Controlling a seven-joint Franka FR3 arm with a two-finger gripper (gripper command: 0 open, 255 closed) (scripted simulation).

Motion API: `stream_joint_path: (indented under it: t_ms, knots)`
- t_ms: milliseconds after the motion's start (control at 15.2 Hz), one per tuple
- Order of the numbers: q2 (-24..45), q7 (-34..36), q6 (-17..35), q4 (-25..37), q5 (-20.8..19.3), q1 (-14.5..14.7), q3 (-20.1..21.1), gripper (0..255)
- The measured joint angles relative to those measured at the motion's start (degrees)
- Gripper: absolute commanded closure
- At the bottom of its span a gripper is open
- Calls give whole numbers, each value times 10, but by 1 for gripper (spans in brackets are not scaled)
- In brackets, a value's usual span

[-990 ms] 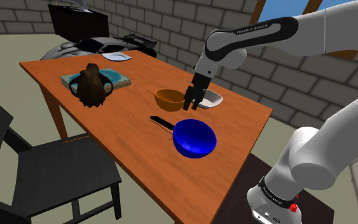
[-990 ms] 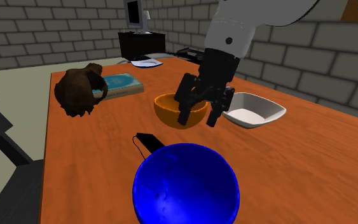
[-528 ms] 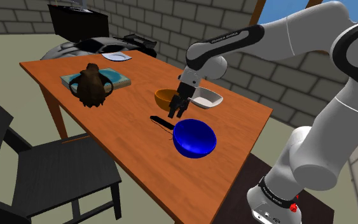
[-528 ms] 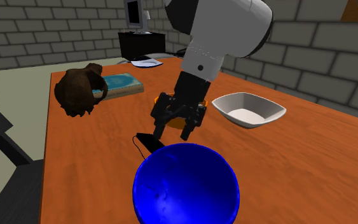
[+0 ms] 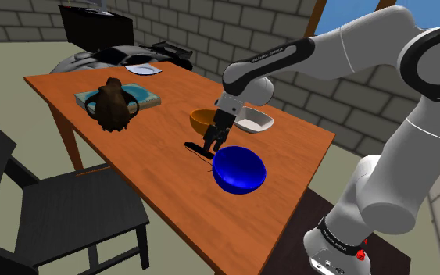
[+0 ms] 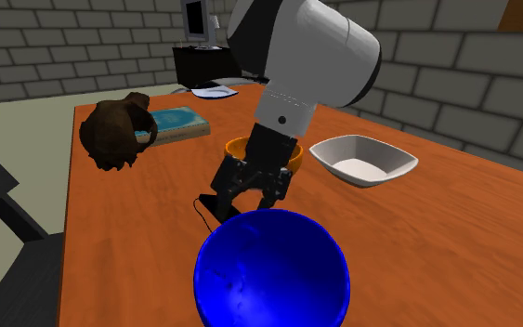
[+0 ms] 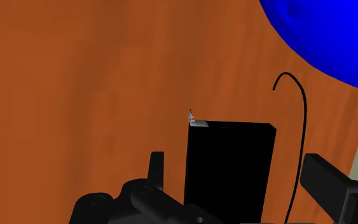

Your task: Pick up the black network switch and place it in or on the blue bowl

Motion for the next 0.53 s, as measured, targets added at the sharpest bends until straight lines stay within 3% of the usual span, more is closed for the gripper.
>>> stream_joint_path:
  t_ms: [264, 330, 528]
  knots:
    - [1, -1, 2, -1, 1, 0, 0, 0]
    - [1, -1, 2, -1, 1, 0, 0, 255]
    - [1, -1, 2, -1, 1, 0, 0, 255]
